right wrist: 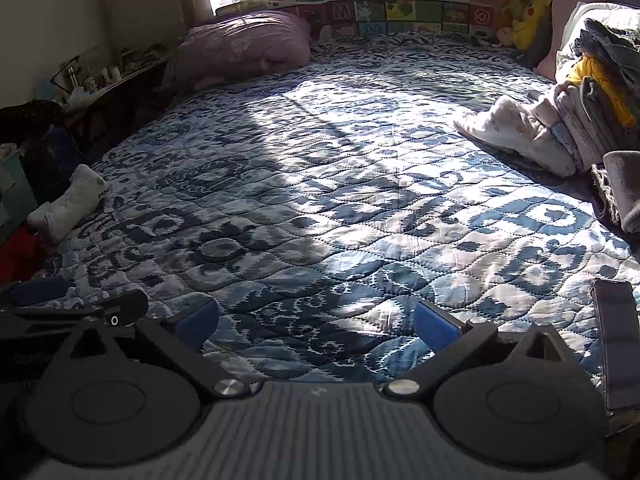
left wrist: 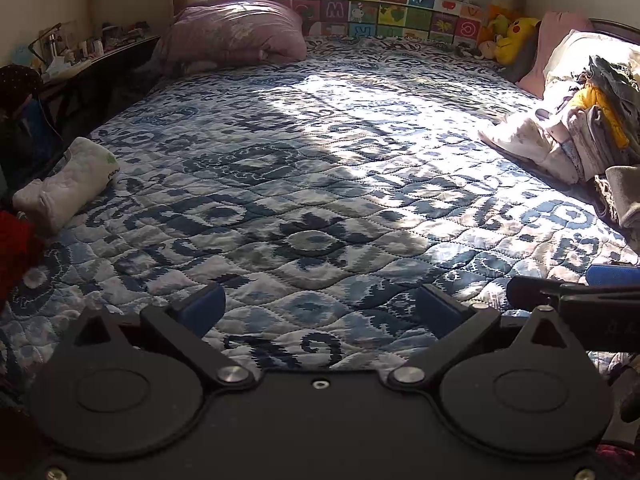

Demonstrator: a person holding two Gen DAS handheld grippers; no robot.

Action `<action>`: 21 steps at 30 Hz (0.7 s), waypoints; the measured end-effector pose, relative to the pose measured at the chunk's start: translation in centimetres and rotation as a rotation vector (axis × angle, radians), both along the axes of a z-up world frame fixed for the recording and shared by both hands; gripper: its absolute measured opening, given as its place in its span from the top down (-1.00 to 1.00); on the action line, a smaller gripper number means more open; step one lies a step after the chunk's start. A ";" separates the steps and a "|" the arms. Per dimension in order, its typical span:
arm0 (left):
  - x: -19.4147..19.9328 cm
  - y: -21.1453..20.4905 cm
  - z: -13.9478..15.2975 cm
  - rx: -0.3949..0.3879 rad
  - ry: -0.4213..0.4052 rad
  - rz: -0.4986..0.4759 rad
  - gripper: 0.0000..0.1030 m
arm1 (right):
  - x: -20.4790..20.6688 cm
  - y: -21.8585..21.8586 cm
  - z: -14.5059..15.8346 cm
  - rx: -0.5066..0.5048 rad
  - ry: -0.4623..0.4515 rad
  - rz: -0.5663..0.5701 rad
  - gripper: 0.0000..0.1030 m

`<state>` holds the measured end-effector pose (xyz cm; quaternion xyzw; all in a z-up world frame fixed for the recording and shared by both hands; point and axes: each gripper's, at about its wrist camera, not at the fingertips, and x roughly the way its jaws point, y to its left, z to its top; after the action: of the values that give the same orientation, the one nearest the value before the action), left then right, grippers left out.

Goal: Fold clothes

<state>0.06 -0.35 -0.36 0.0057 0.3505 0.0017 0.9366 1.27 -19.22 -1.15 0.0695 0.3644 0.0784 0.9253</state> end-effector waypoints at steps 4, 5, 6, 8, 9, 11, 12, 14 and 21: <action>-0.1 0.0 0.0 0.003 -0.003 -0.002 -0.99 | -0.1 0.1 0.3 0.002 -0.002 -0.001 -0.99; -0.1 -0.1 0.1 0.003 -0.004 -0.001 -0.99 | -0.1 0.0 0.3 0.004 -0.002 0.000 -0.99; -0.1 -0.1 0.1 0.004 -0.004 -0.001 -0.98 | -0.1 0.0 0.3 0.004 -0.002 0.000 -0.99; -0.1 -0.2 0.1 0.005 -0.005 -0.001 -0.98 | -0.1 0.0 0.4 0.005 -0.004 0.000 -0.99; -0.1 -0.2 0.1 0.006 -0.006 0.000 -0.99 | -0.1 -0.1 0.4 0.005 -0.004 0.000 -0.99; -0.1 -0.4 0.1 0.007 -0.006 0.000 -0.99 | -0.1 -0.2 0.4 0.007 -0.004 -0.001 -0.99; -0.1 -0.5 0.1 0.007 -0.006 0.000 -0.98 | -0.2 -0.2 0.5 0.006 -0.004 -0.001 -1.00; -0.1 -0.7 0.1 0.007 -0.005 0.001 -0.99 | -0.2 0.0 0.3 0.002 -0.004 -0.004 -0.99; -0.3 -0.1 0.2 0.002 -0.003 -0.002 -0.98 | -0.3 -0.3 0.3 0.007 -0.002 -0.009 -0.99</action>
<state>-0.25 -0.44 -0.17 0.0068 0.3491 0.0010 0.9371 1.02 -19.56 -0.86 0.0742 0.3629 0.0755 0.9258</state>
